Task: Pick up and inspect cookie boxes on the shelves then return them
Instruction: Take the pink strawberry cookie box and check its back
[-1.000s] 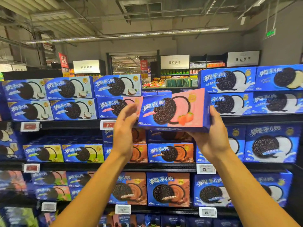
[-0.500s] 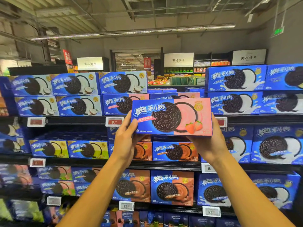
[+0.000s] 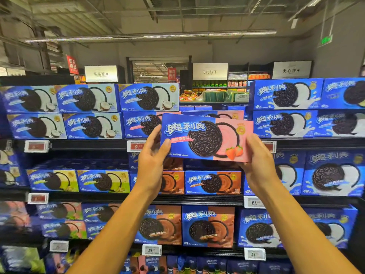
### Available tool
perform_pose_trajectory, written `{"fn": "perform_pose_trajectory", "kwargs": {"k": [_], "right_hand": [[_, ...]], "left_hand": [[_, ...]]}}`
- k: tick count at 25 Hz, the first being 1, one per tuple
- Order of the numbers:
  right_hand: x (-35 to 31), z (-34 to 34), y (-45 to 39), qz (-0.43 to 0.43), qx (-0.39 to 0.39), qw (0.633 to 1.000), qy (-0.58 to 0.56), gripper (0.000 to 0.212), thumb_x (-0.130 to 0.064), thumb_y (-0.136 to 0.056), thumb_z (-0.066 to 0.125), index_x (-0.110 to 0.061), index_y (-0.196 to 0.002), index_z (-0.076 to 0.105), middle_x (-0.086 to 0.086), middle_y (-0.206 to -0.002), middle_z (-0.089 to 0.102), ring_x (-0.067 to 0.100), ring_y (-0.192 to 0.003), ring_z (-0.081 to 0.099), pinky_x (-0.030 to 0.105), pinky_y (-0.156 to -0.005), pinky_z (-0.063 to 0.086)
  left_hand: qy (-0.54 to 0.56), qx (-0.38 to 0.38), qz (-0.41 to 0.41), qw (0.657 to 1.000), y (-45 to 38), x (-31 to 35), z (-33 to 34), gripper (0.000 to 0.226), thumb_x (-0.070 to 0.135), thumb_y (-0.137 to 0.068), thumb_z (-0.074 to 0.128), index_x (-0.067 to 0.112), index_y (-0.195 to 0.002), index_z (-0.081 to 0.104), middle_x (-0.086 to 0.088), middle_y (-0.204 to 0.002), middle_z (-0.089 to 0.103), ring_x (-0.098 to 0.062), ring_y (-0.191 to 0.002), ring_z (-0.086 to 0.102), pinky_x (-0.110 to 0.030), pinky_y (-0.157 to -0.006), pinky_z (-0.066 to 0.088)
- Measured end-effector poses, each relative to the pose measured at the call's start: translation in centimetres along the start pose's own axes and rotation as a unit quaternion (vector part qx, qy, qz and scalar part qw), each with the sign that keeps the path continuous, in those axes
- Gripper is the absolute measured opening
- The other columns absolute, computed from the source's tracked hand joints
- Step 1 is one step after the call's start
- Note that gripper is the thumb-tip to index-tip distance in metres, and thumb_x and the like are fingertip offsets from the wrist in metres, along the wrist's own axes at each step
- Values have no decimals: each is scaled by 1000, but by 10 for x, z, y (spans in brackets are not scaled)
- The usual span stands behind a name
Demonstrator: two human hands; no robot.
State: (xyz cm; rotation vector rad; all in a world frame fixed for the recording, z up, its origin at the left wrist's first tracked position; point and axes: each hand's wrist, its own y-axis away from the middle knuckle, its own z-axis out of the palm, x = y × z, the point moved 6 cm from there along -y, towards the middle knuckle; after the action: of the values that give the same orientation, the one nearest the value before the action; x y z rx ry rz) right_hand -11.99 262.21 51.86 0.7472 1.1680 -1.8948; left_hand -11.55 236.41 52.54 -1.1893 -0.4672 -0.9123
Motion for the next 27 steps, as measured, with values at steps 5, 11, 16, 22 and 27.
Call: {"fn": "perform_pose_trajectory", "kwargs": {"k": [5,11,16,22,27], "right_hand": [[20,-2,-16,55,41,996,58,29,-35,-108,37,-25,-98,62,-3,-64,58,5,-56,57,38,-78,51],[43,18,-26,105,40,994,-1,35,-35,-109,36,-15,-109,64,17,-97,60,28,-93,60,54,-94,53],[61,35,-21,128,65,990,-14,48,-35,-109,32,-3,-139,53,20,-127,64,41,-122,58,60,-107,43],[63,42,-16,98,50,994,-22,36,-29,-108,35,-10,-121,63,14,-107,71,30,-99,67,52,-92,55],[37,20,-15,19,117,993,28,37,-30,-106,43,-22,-74,60,-5,-52,48,7,-50,54,32,-67,50]], "left_hand": [[-16,-124,16,992,6,21,19,40,5,-100,44,27,-133,53,8,-134,63,-10,-122,59,-25,-94,52],[-96,-195,97,971,23,48,46,48,19,-89,62,44,-128,51,1,-147,51,-21,-132,52,-44,-102,51],[-112,-217,114,963,20,55,40,51,20,-89,63,40,-132,46,1,-149,46,-23,-133,51,-51,-105,46],[-125,-227,133,957,13,51,21,51,19,-91,60,41,-134,45,11,-149,44,-14,-138,43,-46,-107,45],[-67,-170,39,982,-25,30,-13,51,-3,-99,47,36,-132,49,6,-134,61,-9,-124,57,-31,-102,50]]}}
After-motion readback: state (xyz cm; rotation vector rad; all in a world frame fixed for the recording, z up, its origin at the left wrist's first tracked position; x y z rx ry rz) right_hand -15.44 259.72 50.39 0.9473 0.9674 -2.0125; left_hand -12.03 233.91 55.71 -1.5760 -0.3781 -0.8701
